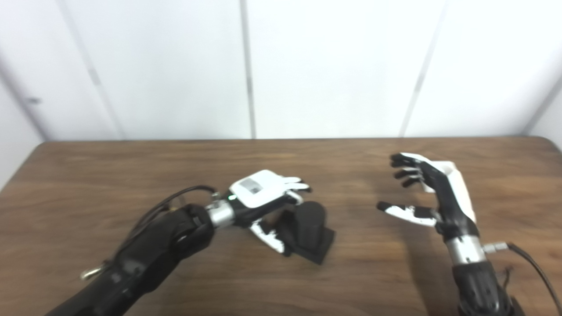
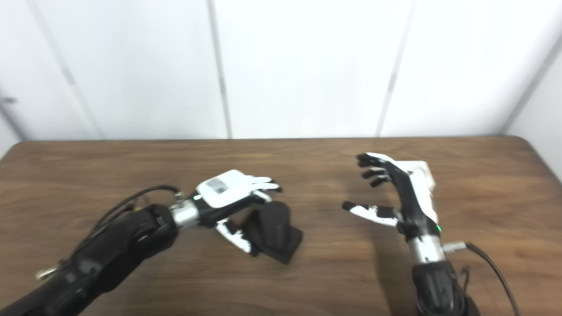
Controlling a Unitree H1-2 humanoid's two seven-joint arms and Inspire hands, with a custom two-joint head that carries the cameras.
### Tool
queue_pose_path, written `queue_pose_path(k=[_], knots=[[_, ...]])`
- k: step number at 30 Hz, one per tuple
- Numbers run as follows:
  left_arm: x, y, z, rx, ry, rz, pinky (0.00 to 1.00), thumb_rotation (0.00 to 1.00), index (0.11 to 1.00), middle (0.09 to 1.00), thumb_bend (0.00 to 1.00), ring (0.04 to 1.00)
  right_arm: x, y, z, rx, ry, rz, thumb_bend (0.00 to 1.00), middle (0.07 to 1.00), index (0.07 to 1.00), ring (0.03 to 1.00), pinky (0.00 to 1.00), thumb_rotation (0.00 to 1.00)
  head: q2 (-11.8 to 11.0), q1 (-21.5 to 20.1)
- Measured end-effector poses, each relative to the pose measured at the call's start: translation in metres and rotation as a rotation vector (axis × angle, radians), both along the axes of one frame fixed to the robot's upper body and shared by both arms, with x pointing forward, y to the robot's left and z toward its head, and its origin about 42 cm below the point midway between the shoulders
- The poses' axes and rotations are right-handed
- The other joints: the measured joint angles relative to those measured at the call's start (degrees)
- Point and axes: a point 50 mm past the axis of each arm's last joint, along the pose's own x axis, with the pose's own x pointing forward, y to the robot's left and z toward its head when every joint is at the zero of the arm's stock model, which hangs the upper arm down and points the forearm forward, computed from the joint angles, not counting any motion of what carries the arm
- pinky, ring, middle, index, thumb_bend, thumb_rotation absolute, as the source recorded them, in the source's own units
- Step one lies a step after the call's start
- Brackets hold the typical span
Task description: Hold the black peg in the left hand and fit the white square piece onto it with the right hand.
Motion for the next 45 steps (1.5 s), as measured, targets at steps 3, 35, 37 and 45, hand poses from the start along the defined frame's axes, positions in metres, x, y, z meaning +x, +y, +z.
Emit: queue_pose_path(k=[3,35,37,45], knots=[[-0.001,0.007,-0.001,-0.003,-0.009,-0.003,0.82,0.08,0.493,0.89,0.52,0.909,0.008,-0.012,0.025,-0.114,-0.019,-0.005,0.7,0.727,0.733,0.645,0.54,0.15,-0.7,-3.17],[-0.015,0.038,-0.003,-0.022,0.034,-0.009,0.76,0.07,0.587,0.872,0.91,0.86,0.105,-0.054,0.096,-0.755,0.517,-0.148,0.94,1.0,0.908,0.998,0.98,0.22,-5.1,-14.0],[-0.015,0.041,-0.004,-0.017,0.039,-0.011,0.77,0.08,0.597,0.88,0.94,0.865,0.111,-0.055,0.093,-0.762,0.543,-0.145,0.95,0.999,0.908,0.996,0.98,0.22,-5.1,-14.0],[-0.017,0.042,-0.006,-0.023,0.049,-0.01,0.77,0.07,0.599,0.878,0.96,0.863,0.13,-0.059,0.076,-0.799,0.637,-0.129,0.91,0.978,0.892,0.969,0.97,0.19,-4.84,-13.73]])
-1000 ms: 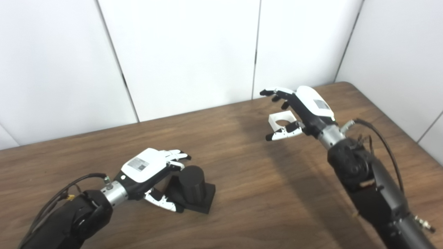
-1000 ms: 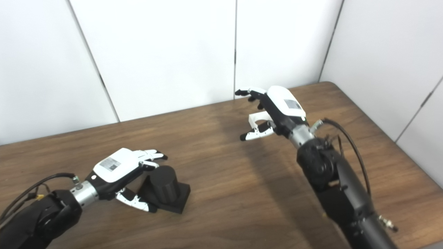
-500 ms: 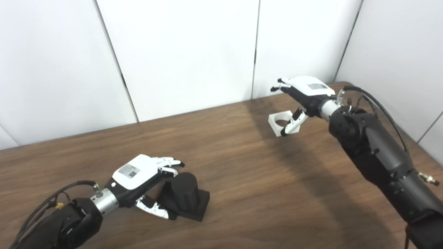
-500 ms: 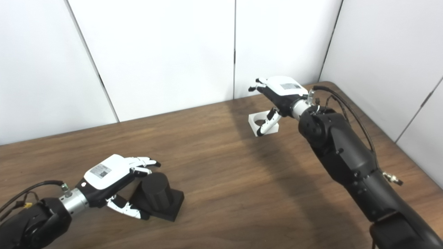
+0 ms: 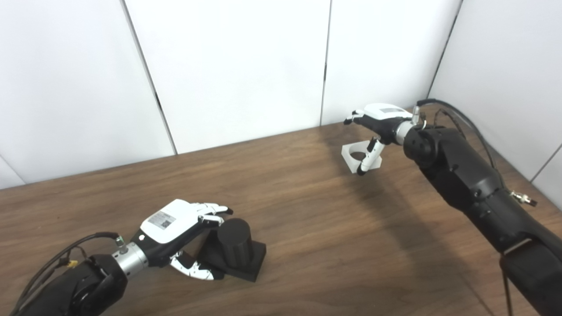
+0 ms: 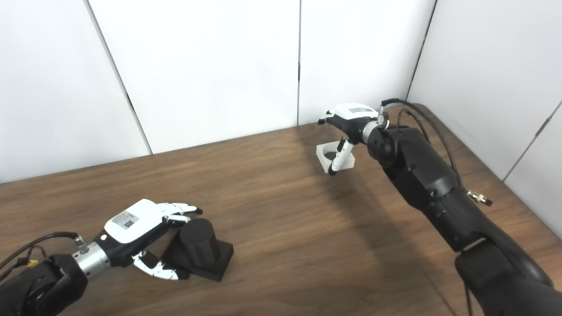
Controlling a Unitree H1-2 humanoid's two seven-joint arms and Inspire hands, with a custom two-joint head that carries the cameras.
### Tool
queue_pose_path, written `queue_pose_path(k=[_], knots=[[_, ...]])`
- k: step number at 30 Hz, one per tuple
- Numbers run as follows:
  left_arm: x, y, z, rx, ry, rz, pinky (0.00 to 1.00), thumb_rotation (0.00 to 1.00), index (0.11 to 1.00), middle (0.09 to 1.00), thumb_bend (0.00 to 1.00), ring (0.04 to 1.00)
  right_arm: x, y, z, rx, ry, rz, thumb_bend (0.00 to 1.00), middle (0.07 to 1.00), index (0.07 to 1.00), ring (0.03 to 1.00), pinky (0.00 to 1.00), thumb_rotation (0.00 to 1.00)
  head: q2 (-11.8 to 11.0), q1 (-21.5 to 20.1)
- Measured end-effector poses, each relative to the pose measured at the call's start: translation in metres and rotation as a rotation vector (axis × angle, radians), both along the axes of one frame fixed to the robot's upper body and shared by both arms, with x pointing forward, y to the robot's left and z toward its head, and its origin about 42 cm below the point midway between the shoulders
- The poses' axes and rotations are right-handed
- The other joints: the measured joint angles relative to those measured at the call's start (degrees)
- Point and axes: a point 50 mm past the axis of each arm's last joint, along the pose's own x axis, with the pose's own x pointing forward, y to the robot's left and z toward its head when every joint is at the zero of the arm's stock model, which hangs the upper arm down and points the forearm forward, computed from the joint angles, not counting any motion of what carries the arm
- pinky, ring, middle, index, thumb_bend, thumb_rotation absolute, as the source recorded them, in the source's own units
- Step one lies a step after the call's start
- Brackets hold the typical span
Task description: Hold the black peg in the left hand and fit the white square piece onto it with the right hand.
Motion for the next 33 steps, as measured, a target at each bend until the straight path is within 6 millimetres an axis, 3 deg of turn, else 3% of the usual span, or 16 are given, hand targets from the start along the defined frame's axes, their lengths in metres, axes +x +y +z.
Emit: queue_pose_path(k=[9,20,26,30,33], knots=[[-0.003,0.001,0.001,-0.002,0.001,-0.001,0.77,0.06,0.597,0.872,0.97,0.861,0.004,-0.008,-0.021,-0.025,0.051,-0.024,0.91,0.955,0.876,0.949,0.98,0.15,0.44,0.18],[-0.005,0.003,0.001,-0.003,0.004,0.0,0.77,0.06,0.598,0.874,0.97,0.859,0.012,-0.003,-0.023,-0.061,0.056,-0.017,0.9,0.946,0.86,0.942,0.98,0.15,1.05,0.09],[-0.006,0.003,0.001,-0.002,0.006,0.0,0.76,0.06,0.599,0.87,0.97,0.858,0.019,-0.008,-0.026,-0.084,0.052,-0.036,0.86,0.906,0.713,0.917,0.96,0.19,1.49,0.44],[-0.006,0.004,0.002,0.002,0.008,0.0,0.76,0.07,0.602,0.87,0.97,0.858,0.021,-0.008,-0.027,-0.095,0.046,-0.029,0.75,0.845,0.589,0.882,0.95,0.23,1.67,0.35],[-0.007,0.005,0.002,0.004,0.008,0.001,0.76,0.07,0.602,0.87,0.96,0.855,0.022,-0.008,-0.026,-0.101,0.051,-0.03,0.72,0.82,0.572,0.876,0.95,0.25,1.67,0.35]])
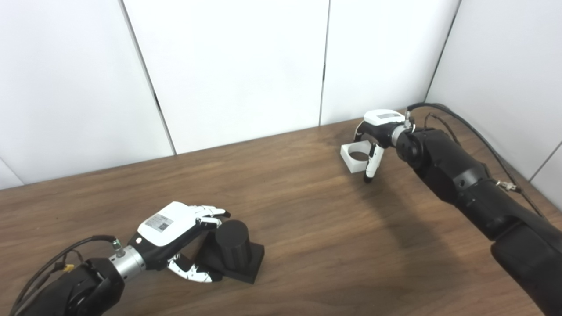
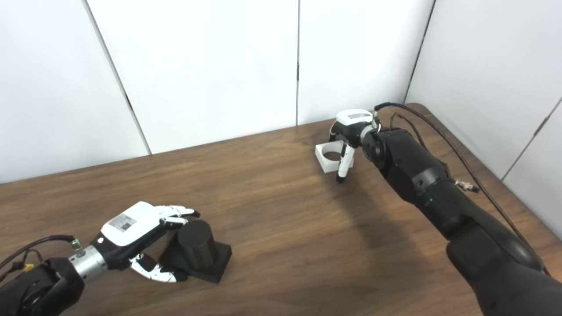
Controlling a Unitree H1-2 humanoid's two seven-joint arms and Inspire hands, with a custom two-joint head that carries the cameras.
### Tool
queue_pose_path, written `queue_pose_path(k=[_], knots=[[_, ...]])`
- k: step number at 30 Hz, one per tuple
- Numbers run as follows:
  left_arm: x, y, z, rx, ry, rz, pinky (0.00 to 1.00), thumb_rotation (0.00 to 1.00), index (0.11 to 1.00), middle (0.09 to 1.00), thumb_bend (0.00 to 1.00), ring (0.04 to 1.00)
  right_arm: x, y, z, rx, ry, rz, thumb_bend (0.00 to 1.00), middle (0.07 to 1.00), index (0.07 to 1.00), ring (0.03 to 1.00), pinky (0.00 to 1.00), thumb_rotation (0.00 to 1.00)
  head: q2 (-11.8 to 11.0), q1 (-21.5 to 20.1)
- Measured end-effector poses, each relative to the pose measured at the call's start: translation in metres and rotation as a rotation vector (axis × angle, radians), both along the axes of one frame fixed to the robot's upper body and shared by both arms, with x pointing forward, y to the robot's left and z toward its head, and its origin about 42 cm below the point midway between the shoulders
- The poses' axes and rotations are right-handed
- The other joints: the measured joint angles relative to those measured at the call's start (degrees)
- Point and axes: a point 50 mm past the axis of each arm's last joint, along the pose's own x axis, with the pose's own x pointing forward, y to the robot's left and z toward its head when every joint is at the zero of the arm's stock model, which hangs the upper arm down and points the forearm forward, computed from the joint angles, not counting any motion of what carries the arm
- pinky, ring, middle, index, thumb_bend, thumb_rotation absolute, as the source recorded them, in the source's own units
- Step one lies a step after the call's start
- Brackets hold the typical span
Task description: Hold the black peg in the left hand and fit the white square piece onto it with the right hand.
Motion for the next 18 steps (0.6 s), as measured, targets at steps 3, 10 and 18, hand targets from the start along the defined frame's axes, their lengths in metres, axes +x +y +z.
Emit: queue_pose_path(k=[3,10,18], knots=[[0.0,0.0003,0.0,0.001,0.0,0.0,0.76,0.07,0.604,0.868,0.96,0.853,0.0011,0.001,0.0008,-0.014,0.013,-0.01,0.7,0.798,0.654,0.869,0.97,0.31,0.0,0.0],[-0.0001,0.0002,0.0003,0.001,0.001,-0.001,0.75,0.06,0.603,0.867,0.96,0.849,0.0035,0.0024,0.0034,-0.024,0.033,-0.04,0.56,0.812,0.531,0.874,1.0,0.17,0.44,0.18],[0.0,0.0002,0.0003,0.001,0.001,-0.001,0.75,0.06,0.599,0.868,0.96,0.856,-0.0006,-0.0056,0.0021,0.049,0.003,-0.022,0.52,0.793,0.482,0.876,0.99,0.13,0.87,0.87]])
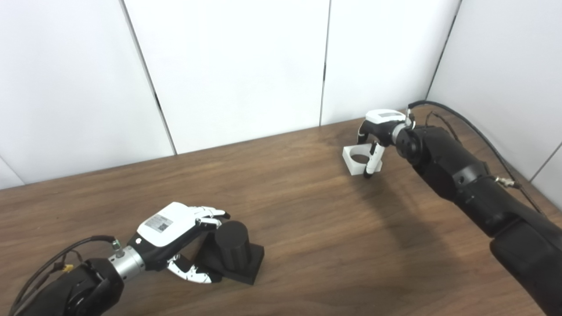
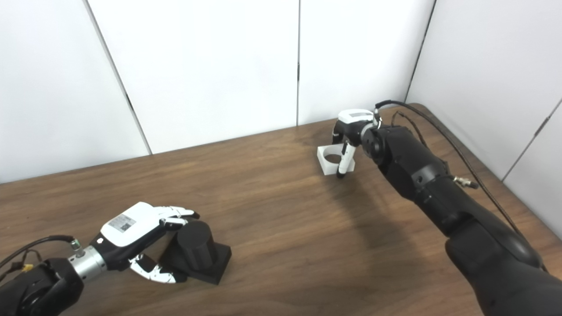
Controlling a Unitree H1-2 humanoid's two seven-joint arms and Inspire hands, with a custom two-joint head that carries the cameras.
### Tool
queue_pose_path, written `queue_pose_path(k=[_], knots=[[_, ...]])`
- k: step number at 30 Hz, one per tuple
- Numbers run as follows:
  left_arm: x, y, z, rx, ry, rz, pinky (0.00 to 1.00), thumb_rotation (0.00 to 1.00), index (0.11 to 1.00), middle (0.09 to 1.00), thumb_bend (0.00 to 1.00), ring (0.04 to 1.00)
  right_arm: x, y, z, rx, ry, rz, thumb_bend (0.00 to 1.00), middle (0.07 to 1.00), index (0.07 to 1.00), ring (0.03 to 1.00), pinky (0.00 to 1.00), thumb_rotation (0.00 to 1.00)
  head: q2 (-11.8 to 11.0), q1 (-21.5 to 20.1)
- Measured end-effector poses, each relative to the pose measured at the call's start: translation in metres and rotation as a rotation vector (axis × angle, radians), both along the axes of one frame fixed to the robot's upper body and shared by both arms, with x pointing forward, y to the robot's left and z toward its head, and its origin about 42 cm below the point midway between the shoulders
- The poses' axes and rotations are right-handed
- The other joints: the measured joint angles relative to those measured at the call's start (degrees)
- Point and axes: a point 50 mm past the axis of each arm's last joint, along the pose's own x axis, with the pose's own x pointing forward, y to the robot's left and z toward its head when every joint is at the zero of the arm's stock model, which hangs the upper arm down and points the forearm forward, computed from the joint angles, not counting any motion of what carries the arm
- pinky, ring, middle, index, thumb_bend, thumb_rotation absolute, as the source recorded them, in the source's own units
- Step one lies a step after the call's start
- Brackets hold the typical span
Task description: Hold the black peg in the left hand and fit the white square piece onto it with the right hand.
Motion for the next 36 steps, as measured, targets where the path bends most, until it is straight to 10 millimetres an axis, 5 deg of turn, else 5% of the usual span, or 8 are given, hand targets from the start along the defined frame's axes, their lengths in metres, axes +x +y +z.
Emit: queue_pose_path(k=[6,15,30,36], knots=[[0.0,0.001,0.0,-0.004,0.003,0.002,0.74,0.06,0.603,0.863,0.97,0.85,-0.011,-0.008,-0.005,0.055,-0.088,0.05,0.52,0.784,0.481,0.868,0.96,0.13,0.18,0.36],[0.0,0.001,0.0,-0.001,0.003,0.003,0.75,0.09,0.613,0.87,0.95,0.851,-0.02,0.008,0.004,0.062,-0.186,0.129,0.52,0.773,0.483,0.886,0.95,0.13,0.8,2.03],[0.003,0.0,-0.003,-0.009,0.01,0.017,0.79,0.15,0.62,0.898,0.92,0.883,-0.044,0.06,0.043,0.154,-0.307,0.379,0.52,0.773,0.481,0.858,0.88,0.14,3.61,12.22],[0.005,-0.006,-0.005,-0.019,0.017,0.023,0.77,0.18,0.625,0.899,0.92,0.884,-0.057,0.078,0.048,0.177,-0.307,0.462,0.52,0.811,0.481,0.882,0.88,0.13,5.01,20.3]])
